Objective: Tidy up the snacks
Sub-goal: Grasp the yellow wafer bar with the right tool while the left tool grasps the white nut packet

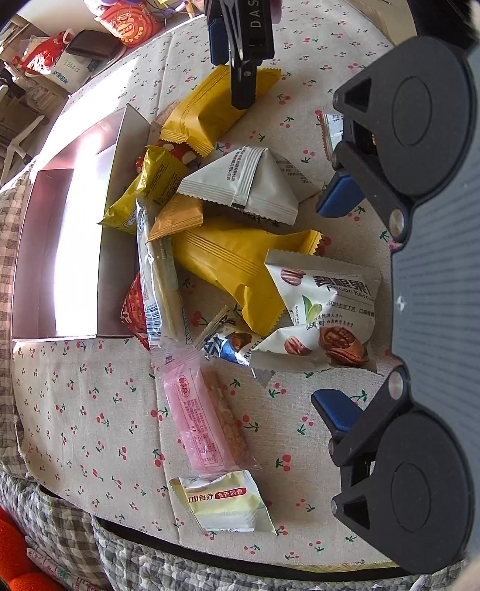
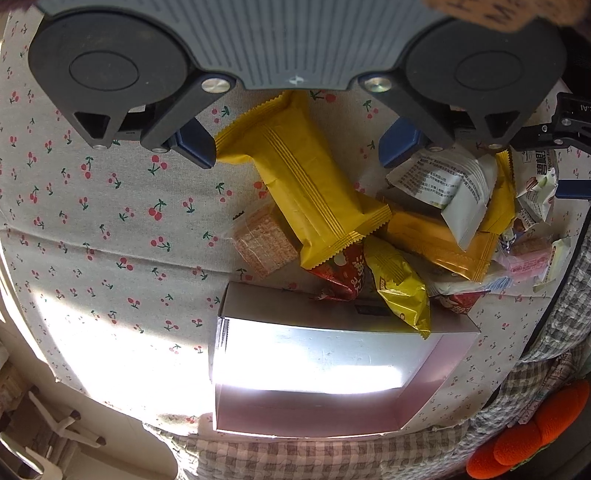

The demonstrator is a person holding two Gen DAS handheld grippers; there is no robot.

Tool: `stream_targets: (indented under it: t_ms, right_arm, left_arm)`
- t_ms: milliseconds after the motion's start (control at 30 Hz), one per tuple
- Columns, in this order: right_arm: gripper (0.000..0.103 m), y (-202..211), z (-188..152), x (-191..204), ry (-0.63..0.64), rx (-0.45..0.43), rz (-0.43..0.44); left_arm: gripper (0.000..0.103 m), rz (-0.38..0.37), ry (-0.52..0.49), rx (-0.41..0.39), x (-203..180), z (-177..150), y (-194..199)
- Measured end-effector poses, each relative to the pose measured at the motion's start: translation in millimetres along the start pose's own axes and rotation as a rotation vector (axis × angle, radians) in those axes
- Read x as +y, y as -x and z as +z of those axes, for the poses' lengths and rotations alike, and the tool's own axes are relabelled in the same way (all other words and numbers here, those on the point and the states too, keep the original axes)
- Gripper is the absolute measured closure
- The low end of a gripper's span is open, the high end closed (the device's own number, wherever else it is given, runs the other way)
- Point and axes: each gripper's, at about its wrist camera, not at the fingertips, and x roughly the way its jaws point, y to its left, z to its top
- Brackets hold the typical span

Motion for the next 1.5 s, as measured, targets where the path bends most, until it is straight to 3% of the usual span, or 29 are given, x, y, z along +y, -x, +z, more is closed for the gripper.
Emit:
stream_targets:
  t_ms: [267, 667, 867, 1000, 1133, 1233, 1500]
  right_arm:
    - [0.01, -7, -2, 9, 0.054, 0.005, -0.062]
    - [0.017, -25, 6, 7, 0.098, 0.011, -0.135]
    - [0.022, -27, 5, 6, 0.091, 0.011, -0.12]
    - [0.036, -25, 1, 9, 0.12, 0.001, -0.107]
    - [0.042, -21, -1, 12, 0.127, -0.007, -0.111]
    - [0.044, -18, -1, 12, 0.12, -0.012, -0.115]
    - [0.046, -6, -4, 14, 0.102, -0.032, -0.083]
  left_arm:
    - [0.017, 0.033, -0.058, 0.017, -6, -1, -9]
    - [0.028, 0.089, -0.126, 0.011, -16, -4, -14]
    - [0.033, 0.095, -0.141, 0.0, -17, -5, -11]
    - [0.034, 0.105, -0.145, -0.009, -17, -7, -8]
    - [0.037, 0.1, -0.127, -0.014, -11, -6, -3]
    - [0.043, 0.085, -0.111, -0.02, -6, -4, 2]
    - [0.044, 0.081, -0.102, -0.051, 0, -4, 15]
